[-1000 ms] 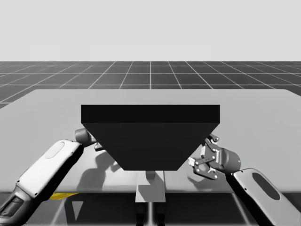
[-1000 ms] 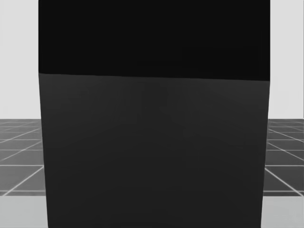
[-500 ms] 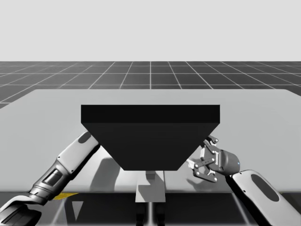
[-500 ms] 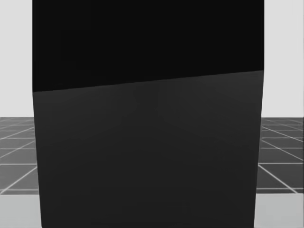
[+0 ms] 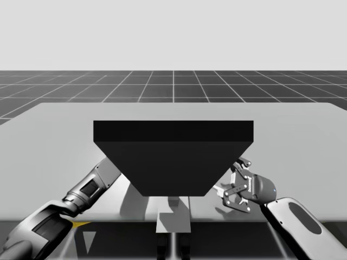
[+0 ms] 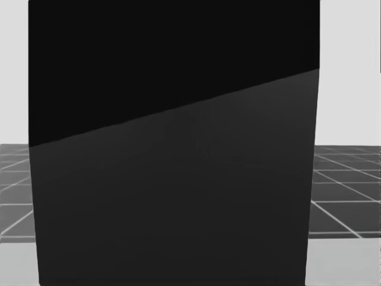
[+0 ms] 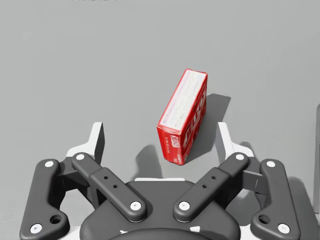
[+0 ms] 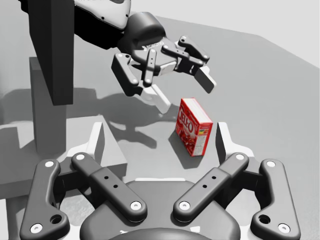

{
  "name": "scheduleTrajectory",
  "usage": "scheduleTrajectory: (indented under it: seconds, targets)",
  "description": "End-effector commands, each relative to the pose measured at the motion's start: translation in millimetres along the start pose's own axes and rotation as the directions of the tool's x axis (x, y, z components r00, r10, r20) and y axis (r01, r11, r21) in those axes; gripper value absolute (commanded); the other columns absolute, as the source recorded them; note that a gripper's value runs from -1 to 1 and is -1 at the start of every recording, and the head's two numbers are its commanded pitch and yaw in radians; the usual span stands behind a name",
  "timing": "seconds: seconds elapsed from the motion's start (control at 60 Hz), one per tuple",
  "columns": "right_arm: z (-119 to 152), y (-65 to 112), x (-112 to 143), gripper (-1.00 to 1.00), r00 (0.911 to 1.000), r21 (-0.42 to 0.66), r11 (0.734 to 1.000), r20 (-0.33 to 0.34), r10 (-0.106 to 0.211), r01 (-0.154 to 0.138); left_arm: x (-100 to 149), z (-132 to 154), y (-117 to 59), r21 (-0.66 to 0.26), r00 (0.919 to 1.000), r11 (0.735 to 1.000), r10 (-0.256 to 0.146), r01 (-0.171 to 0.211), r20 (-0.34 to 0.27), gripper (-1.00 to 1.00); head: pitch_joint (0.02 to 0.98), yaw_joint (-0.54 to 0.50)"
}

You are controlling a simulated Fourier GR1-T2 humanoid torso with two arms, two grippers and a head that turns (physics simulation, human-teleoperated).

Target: Reach around the screen and pick up the object behind it.

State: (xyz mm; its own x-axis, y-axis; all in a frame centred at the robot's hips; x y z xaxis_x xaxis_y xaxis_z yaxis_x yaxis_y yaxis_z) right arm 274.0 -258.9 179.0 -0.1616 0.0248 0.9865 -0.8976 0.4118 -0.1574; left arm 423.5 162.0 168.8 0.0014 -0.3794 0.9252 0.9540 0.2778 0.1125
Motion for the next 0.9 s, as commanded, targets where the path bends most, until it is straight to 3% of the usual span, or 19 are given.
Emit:
scheduleTrajectory:
  seconds: [0.017, 0.4, 0.467, 0.517, 0.533, 0.55, 0.567, 0.7, 0.9]
  targets:
    - [0, 1.2, -2, -1.00, 1.0000, 0.005, 1.000, 0.000, 0.002, -0.002, -2, -16, -2.1, -0.096, 0.9998, 0.995, 0.010, -0.012, -0.014, -1.00, 0.143, -0.04]
    - [0, 2.5, -4, -1.00, 0.9999, 0.009, 1.000, -0.008, 0.013, -0.013, -15, -44, -4.5, -0.169, 0.9986, 0.985, 0.007, -0.016, -0.052, -0.97, 0.145, -0.05]
    - [0, 2.5, -4, -1.00, 0.9999, 0.009, 1.000, -0.008, 0.013, -0.013, -17, -45, -3.5, -0.170, 0.9984, 0.985, 0.011, -0.020, -0.055, -0.75, 0.147, -0.05]
    - [0, 2.4, -4, -1.00, 0.9999, 0.008, 1.000, -0.008, 0.012, -0.012, -19, -44, -2.3, -0.166, 0.9985, 0.986, 0.016, -0.025, -0.053, -0.03, 0.148, -0.05]
    - [0, 2.4, -4, -1.00, 0.9999, 0.008, 1.000, -0.008, 0.013, -0.013, -20, -43, -1.7, -0.167, 0.9983, 0.986, 0.023, -0.032, -0.053, 0.62, 0.148, -0.05]
    - [1, 2.3, -4, -1.00, 0.9999, 0.008, 1.000, -0.008, 0.013, -0.013, -20, -42, -1.4, -0.165, 0.9983, 0.986, 0.024, -0.032, -0.053, 0.83, 0.148, -0.05]
    - [1, 2.3, -4, -1.00, 0.9999, 0.007, 1.000, -0.008, 0.013, -0.013, -21, -42, -1.3, -0.163, 0.9984, 0.986, 0.024, -0.032, -0.052, 0.91, 0.149, -0.05]
    - [1, 2.2, -4, -1.00, 0.9999, 0.005, 1.000, -0.005, 0.013, -0.013, -21, -28, 0.1, -0.136, 0.9987, 0.990, 0.029, -0.035, -0.043, 0.99, 0.148, -0.05]
    - [1, 1.3, -3, -1.00, 0.9999, -0.001, 1.000, 0.000, 0.013, -0.013, -25, 22, 3.1, -0.053, 0.9991, 0.998, 0.032, -0.034, -0.027, 1.00, 0.139, -0.05]
